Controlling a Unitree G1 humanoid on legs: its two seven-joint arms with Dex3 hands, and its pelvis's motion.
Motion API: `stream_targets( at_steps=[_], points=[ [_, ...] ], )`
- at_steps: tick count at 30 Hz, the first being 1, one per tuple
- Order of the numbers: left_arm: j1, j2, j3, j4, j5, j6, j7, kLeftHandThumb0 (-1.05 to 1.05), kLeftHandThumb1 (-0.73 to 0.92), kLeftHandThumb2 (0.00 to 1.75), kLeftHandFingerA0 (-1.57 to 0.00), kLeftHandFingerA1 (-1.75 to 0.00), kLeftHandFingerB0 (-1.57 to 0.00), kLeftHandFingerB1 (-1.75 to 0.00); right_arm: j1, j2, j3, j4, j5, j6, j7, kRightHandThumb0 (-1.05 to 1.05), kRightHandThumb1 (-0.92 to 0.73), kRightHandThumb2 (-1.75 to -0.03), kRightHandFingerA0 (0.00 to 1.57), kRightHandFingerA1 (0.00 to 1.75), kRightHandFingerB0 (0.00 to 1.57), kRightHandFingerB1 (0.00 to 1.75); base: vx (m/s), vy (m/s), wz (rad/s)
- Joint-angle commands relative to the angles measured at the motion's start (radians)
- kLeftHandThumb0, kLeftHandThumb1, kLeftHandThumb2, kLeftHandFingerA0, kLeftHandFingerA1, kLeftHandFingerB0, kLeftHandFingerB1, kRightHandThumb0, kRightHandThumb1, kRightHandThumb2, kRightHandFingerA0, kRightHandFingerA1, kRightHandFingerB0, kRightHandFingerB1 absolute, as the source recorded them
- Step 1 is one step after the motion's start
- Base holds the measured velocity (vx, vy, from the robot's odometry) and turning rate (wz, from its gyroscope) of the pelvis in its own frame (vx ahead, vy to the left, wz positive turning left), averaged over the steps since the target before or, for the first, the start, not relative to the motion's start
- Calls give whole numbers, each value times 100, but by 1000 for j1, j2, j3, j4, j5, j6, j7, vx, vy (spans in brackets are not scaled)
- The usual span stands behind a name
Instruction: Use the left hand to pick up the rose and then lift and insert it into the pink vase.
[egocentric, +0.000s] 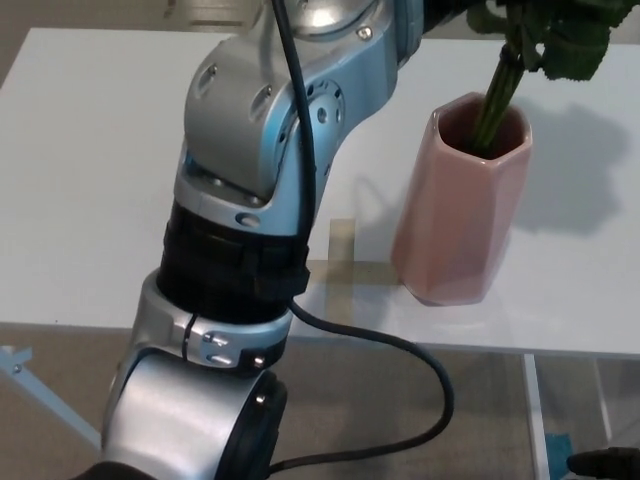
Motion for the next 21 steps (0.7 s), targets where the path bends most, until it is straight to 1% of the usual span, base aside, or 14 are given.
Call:
stream_targets(
  at_steps=[1,3,4,7,13,21],
  points=[
    [38,-16,-8,-7,15,-37,1,-17,84,66,-90,-139,-82,-83,5,0,-3,1,2,9,12,-38,-65,-60,58,40,63,42,0,0,0],
    [44,-16,-8,-8,16,-41,-3,-17,84,65,-90,-138,-82,-83,4,0,-3,0,0,10,11,-38,-65,-60,58,40,62,41,0,0,0],
    [55,-16,-7,-15,13,-38,-5,-17,84,65,-91,-138,-81,-82,5,1,1,0,-4,6,12,-38,-65,-60,57,40,59,40,0,0,0],
    [63,-18,-3,-13,9,-39,-8,-17,84,65,-91,-138,-81,-82,4,-1,2,0,-5,5,16,-38,-65,-60,57,40,57,40,0,0,0],
    [88,-17,-6,-16,7,-46,-17,-19,84,66,-90,-139,-81,-80,1,-2,5,3,-9,6,19,-38,-65,-60,57,40,57,40,0,0,0],
    [122,-35,-29,-12,21,-58,4,-19,84,65,-91,-135,-84,-78,-2,-2,4,4,-11,8,20,-39,-65,-60,58,40,59,40,0,0,0]
  ],
)
